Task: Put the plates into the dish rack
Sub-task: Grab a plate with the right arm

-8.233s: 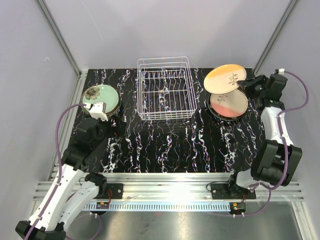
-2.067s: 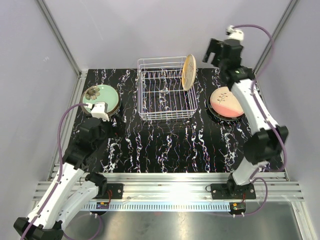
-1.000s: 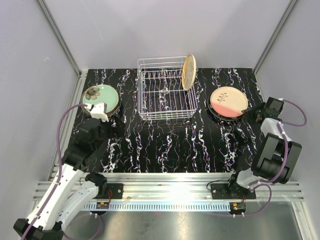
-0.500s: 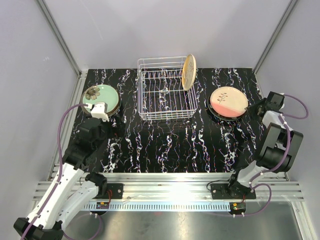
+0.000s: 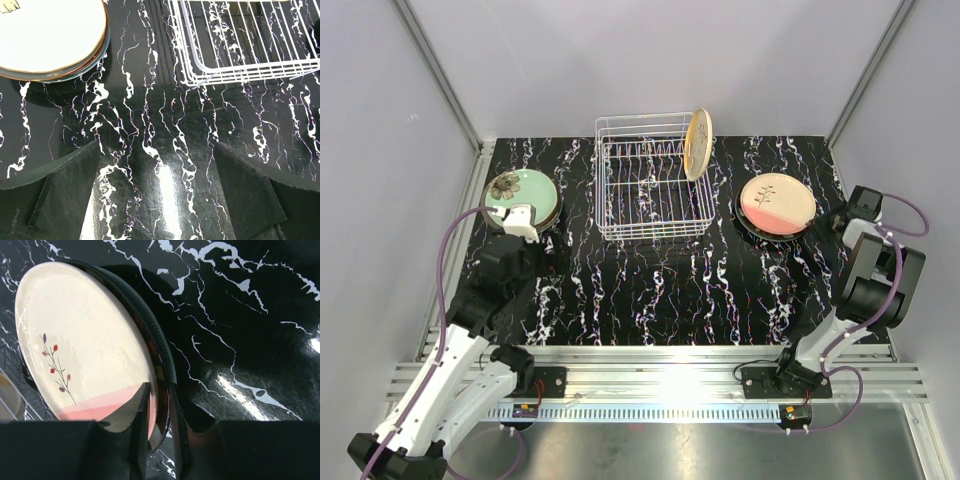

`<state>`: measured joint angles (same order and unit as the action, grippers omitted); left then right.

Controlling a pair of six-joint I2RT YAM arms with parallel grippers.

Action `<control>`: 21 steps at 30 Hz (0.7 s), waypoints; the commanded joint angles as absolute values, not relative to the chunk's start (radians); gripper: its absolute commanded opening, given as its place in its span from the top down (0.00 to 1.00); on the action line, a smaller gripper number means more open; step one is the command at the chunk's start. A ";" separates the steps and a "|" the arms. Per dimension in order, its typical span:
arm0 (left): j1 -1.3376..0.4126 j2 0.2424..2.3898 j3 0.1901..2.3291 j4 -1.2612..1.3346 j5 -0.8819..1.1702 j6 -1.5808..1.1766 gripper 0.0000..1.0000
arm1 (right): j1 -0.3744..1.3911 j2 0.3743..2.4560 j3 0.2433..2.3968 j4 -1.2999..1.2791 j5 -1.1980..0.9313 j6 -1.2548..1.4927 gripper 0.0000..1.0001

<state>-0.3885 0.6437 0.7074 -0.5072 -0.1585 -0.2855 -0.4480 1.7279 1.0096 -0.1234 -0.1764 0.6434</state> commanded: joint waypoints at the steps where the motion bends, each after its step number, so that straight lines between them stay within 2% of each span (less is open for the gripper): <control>1: -0.388 0.644 0.758 -0.482 -0.153 -0.282 0.01 | -0.451 1.743 1.051 -0.078 -0.184 0.635 0.75; 4: -0.388 0.644 0.756 -0.482 -0.152 -0.282 0.01 | -0.449 1.750 1.054 -0.078 -0.189 0.634 0.79; 16: -0.388 0.643 0.756 -0.482 -0.150 -0.282 0.01 | -0.431 1.793 1.062 -0.087 -0.187 0.627 0.77; 21: -0.388 0.641 0.756 -0.482 -0.150 -0.282 0.01 | -0.426 1.798 1.065 -0.091 -0.186 0.623 0.84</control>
<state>-0.3885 0.6441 0.7074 -0.5072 -0.1581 -0.2855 -0.4347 1.7794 1.0393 -0.0895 -0.2028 0.6430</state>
